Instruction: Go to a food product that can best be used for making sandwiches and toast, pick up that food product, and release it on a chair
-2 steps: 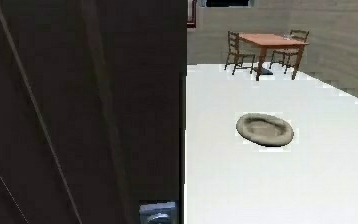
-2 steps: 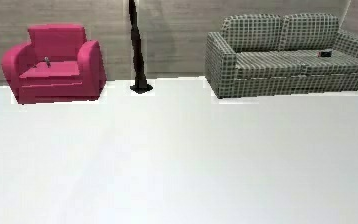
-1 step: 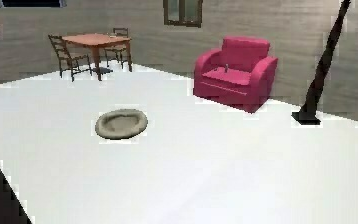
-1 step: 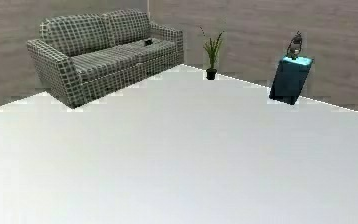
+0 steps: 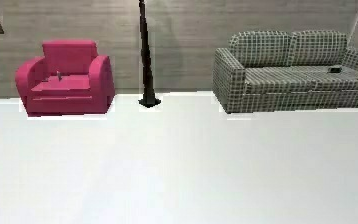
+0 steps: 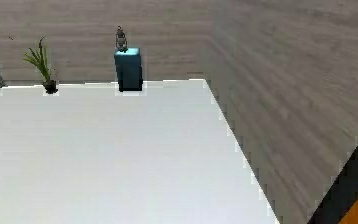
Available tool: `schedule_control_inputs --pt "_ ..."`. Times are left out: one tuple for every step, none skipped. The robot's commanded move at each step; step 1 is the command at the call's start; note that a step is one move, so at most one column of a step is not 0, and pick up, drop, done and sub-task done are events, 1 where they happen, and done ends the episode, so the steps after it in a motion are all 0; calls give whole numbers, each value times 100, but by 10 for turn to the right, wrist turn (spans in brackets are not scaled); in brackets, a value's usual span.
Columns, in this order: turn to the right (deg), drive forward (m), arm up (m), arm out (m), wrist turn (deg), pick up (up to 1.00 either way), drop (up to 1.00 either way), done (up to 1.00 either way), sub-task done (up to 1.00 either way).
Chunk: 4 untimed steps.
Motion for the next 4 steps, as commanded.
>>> schedule_control_inputs --pt "450 0 0 0 0 0 0 0 0" --pt "150 0 0 0 0 0 0 0 0" --pt "0 25 0 0 0 0 0 0 0" --pt "-450 0 0 0 0 0 0 0 0"
